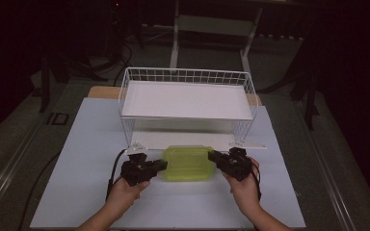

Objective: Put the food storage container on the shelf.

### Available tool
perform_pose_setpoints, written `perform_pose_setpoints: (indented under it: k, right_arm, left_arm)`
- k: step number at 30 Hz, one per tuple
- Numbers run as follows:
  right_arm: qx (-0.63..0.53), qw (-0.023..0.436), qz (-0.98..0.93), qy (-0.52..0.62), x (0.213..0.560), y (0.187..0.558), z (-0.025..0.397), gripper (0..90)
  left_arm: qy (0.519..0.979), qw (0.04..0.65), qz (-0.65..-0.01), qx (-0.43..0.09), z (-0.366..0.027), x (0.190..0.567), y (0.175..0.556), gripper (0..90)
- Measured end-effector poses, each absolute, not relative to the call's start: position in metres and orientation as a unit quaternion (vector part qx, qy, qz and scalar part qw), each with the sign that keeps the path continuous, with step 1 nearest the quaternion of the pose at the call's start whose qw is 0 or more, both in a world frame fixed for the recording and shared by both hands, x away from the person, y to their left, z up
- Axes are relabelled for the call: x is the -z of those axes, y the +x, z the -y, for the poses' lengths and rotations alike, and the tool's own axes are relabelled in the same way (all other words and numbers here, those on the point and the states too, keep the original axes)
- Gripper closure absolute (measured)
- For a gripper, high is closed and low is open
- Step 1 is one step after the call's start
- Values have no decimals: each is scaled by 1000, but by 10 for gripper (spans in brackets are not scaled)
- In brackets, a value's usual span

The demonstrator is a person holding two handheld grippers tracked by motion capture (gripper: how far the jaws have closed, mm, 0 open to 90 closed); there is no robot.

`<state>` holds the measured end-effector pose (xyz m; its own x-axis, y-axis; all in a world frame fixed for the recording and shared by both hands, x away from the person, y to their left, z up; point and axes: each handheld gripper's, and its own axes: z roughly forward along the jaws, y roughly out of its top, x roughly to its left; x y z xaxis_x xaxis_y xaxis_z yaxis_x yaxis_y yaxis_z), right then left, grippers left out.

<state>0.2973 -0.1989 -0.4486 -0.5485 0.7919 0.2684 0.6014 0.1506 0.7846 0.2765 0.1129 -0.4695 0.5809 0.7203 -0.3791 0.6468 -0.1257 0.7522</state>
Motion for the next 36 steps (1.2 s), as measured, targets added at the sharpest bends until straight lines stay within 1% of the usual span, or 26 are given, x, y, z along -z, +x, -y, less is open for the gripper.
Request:
perform_pose_setpoints:
  k: [6, 10, 17, 27, 30, 36]
  right_arm:
    - [-454, 123, -749, 466, 442, 316, 192, 795]
    - [-451, 129, -746, 473, 446, 328, 190, 796]
    - [-443, 126, -736, 496, 460, 347, 190, 795]
    - [-436, 147, -732, 503, 469, 364, 187, 793]
    - [-437, 151, -729, 504, 470, 367, 186, 794]
    - [-440, 157, -725, 506, 473, 371, 185, 784]
  left_arm:
    - [744, 476, -467, -43, -113, 471, 298, 804]
    - [745, 469, -473, -45, -112, 475, 313, 804]
    - [743, 464, -480, -46, -107, 484, 330, 804]
    - [741, 460, -487, -53, -104, 494, 352, 802]
    - [732, 469, -492, -40, -107, 498, 358, 800]
    - [724, 475, -498, -48, -105, 499, 362, 792]
